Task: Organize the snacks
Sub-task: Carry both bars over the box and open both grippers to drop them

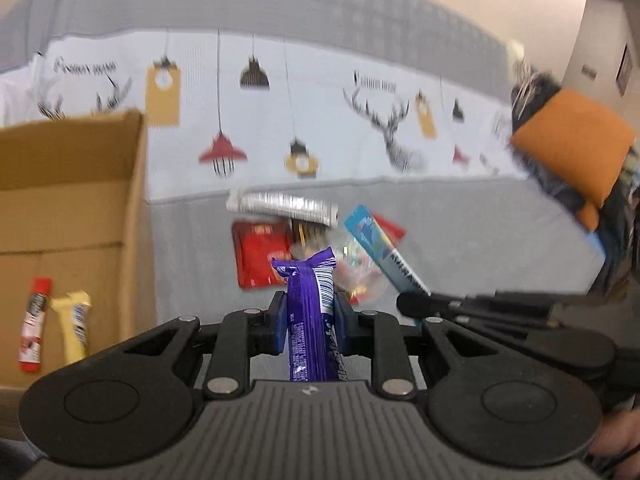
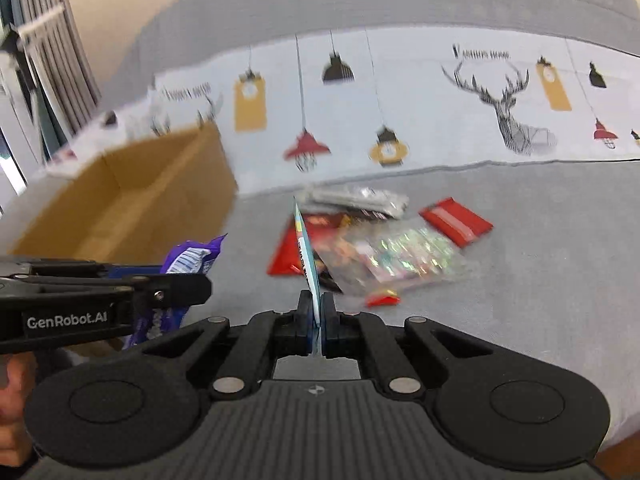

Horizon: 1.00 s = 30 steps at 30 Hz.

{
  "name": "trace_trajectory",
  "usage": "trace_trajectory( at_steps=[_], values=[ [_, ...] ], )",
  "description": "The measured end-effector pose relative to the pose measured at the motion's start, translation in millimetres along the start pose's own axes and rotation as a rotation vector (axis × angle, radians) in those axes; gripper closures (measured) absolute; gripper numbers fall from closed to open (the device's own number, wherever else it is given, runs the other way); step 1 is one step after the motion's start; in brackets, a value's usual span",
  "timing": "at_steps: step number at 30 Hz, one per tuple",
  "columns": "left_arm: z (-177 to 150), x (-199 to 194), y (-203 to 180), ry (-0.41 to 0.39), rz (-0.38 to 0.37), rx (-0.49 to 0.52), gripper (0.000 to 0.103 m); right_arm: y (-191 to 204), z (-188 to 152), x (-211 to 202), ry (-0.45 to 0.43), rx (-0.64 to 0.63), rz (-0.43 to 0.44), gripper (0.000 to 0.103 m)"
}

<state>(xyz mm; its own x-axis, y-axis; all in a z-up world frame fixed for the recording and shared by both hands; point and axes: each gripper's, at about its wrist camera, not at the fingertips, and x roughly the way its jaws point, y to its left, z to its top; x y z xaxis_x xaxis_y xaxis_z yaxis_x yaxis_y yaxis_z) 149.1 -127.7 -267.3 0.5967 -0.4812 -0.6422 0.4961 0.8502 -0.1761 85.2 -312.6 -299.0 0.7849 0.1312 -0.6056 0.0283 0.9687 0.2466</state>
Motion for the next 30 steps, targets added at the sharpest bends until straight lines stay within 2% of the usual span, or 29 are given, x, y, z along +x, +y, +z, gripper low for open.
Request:
trace_trajectory(
  at_steps=[5, 11, 15, 19, 24, 27, 28, 30],
  values=[
    [7, -40, 12, -0.120, 0.064, -0.005, 0.077, 37, 11, -23, -0.053, 0.032, 0.055, 0.100],
    [18, -88, 48, -0.299, 0.138, -0.072, 0.077, 99, 39, -44, -0.106, -0.061, 0.117, 0.099],
    [25, -118, 82, -0.445, 0.225, -0.162, 0.077, 137, 62, -52, -0.148, -0.125, 0.156, 0.099],
    [29, -125, 117, -0.436, 0.316, -0.216, 0.077, 171, 80, -48, -0.172, -0.175, 0.181, 0.099],
    [19, -126, 169, -0.374, 0.410, -0.326, 0.077, 210, 84, -27, -0.188, -0.234, 0.180, 0.099],
    [14, -132, 186, -0.420, 0.471, -0.355, 0.077, 227, 82, -15, -0.237, -0.258, 0.158, 0.099],
    [12, -134, 190, -0.438, 0.477, -0.356, 0.077, 233, 82, -11, -0.246, -0.273, 0.161, 0.099],
    [15, -130, 198, -0.424, 0.471, -0.352, 0.077, 244, 83, 0, -0.222, -0.311, 0.175, 0.099]
  ],
)
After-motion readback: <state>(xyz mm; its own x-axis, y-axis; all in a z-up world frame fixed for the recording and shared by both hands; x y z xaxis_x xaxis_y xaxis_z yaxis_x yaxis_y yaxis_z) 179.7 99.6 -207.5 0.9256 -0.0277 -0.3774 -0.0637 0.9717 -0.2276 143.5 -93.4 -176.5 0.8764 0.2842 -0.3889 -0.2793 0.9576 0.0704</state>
